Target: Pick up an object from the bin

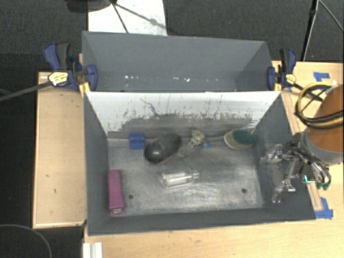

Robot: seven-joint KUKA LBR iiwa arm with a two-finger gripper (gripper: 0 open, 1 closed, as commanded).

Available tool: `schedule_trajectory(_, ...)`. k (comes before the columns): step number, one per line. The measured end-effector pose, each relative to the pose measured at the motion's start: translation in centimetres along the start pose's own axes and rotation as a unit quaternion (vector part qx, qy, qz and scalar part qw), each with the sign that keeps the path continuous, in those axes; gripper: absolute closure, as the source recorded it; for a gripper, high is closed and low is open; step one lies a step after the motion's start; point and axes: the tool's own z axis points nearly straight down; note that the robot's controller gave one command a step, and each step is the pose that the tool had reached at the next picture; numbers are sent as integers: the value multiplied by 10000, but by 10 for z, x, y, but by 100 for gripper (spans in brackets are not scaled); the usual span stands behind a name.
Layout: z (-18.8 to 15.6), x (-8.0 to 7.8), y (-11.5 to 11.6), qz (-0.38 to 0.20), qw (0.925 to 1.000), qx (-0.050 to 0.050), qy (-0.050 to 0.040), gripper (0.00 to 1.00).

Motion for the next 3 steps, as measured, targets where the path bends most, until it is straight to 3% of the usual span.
schedule_trajectory(1, 34, -55, 96, 271, 9996, -20, -49, 0)
schedule_trajectory(2, 28, -115, 194, 483, 9988, -22, -63, 0)
schedule_trajectory(3, 98, -108, 226, 776, 9970, 1, -35, 0)
